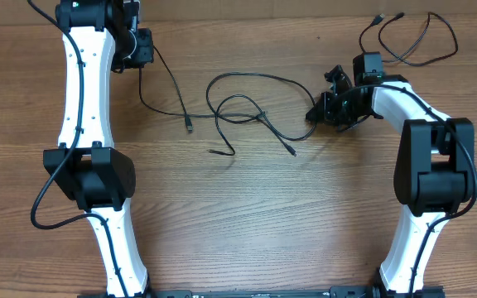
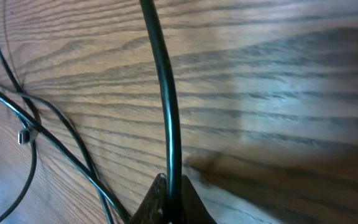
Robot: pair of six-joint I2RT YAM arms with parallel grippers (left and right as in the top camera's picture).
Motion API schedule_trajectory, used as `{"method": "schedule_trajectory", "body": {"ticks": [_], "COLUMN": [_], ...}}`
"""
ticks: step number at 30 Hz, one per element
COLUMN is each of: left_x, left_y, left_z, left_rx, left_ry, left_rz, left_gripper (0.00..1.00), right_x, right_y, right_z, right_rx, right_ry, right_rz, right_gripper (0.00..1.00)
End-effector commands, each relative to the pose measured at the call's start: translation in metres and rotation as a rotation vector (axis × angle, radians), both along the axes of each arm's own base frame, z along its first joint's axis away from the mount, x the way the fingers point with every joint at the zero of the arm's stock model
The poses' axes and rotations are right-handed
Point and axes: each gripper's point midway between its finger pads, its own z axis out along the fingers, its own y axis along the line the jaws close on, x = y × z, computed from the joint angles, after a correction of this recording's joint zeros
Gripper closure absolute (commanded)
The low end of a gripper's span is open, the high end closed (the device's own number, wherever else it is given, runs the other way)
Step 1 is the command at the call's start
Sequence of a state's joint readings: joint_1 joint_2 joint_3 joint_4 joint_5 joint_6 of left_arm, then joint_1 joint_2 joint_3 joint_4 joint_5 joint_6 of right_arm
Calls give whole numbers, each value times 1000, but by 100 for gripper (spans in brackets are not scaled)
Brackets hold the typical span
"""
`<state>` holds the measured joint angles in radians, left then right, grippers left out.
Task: Untangle cables
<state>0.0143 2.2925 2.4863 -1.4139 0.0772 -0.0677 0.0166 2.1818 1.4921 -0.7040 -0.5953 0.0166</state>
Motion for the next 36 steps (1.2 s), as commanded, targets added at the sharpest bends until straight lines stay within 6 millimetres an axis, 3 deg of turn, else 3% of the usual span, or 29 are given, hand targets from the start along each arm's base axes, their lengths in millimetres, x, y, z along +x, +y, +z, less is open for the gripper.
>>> {"method": "schedule_trajectory", "body": {"ticks": [1, 4, 10, 12, 13, 17, 23, 36], "left_x": [0, 0, 0, 0, 0, -2, -3, -3], "left_y": [-2, -2, -2, -2, -2, -2, -2, -2], "left_z": [20, 20, 20, 20, 19, 19, 16, 12], "left_rx": [9, 9, 9, 9, 9, 9, 9, 11], "left_ry": [-50, -50, -50, -50, -48, -42, -33, -21], "left_rz": [-26, -26, -25, -26, -25, -25, -25, -24], "left_gripper": [96, 96, 96, 96, 96, 96, 96, 96], "right_x": [11, 21, 46, 54, 56, 56, 38, 2], "right_y": [-10, -15, -18, -18, -18, -20, -21, -55], "right_z": [12, 38, 126, 180, 197, 273, 356, 437], "right_rx": [1, 1, -10, -8, -8, -14, -6, -47], "right_ry": [-5, -43, -226, -346, -386, -561, -739, -939], "right_rz": [-49, -60, -66, -68, -68, -78, -89, -196], "right_gripper": [96, 96, 96, 96, 97, 96, 97, 96]}}
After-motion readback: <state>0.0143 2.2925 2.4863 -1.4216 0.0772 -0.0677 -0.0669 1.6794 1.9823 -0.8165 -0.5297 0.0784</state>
